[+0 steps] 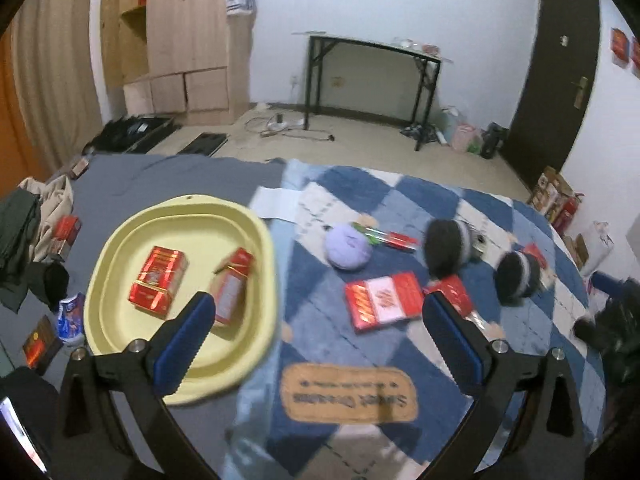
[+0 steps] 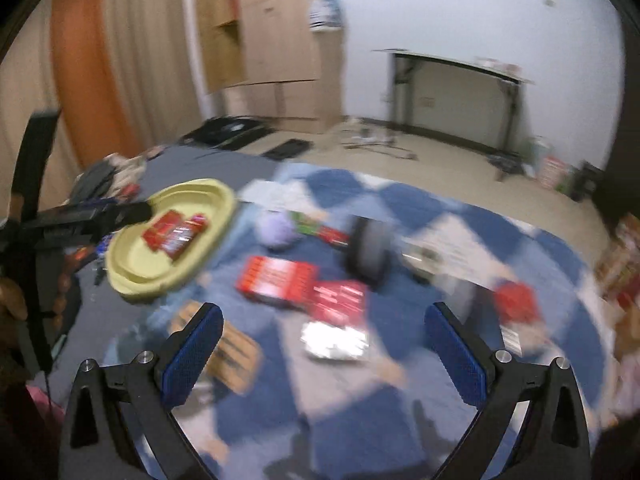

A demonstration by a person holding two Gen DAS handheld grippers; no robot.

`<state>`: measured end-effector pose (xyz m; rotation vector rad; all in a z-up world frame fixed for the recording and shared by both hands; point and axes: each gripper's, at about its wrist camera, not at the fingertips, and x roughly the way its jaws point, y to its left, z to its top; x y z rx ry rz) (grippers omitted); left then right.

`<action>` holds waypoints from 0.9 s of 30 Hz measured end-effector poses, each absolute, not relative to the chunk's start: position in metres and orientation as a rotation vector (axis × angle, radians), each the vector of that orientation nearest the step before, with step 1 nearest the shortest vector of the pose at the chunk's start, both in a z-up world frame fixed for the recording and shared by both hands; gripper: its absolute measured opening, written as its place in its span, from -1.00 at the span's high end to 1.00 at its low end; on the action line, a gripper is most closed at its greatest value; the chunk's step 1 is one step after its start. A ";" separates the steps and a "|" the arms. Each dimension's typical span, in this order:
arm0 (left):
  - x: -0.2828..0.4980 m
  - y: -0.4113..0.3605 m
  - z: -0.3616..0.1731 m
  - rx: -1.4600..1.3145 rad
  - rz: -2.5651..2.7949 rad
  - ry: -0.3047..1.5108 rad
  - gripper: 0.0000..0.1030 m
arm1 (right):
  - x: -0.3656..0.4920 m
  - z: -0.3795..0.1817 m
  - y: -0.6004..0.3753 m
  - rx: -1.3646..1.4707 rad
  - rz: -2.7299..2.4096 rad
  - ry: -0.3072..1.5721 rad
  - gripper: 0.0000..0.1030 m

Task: Organize rigid objects
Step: 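Move both tools back over the rug toward the remaining boxes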

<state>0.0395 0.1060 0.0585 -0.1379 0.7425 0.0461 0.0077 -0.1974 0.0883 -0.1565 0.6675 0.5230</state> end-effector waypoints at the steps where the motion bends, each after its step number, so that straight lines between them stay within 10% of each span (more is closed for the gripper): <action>1: 0.035 0.104 0.057 -0.172 0.048 0.730 -1.00 | -0.005 0.089 -0.211 -0.151 0.485 0.667 -1.00; 27: 0.007 0.057 0.004 -0.234 0.116 0.889 -1.00 | -0.044 0.053 -0.328 0.057 0.231 0.645 -0.99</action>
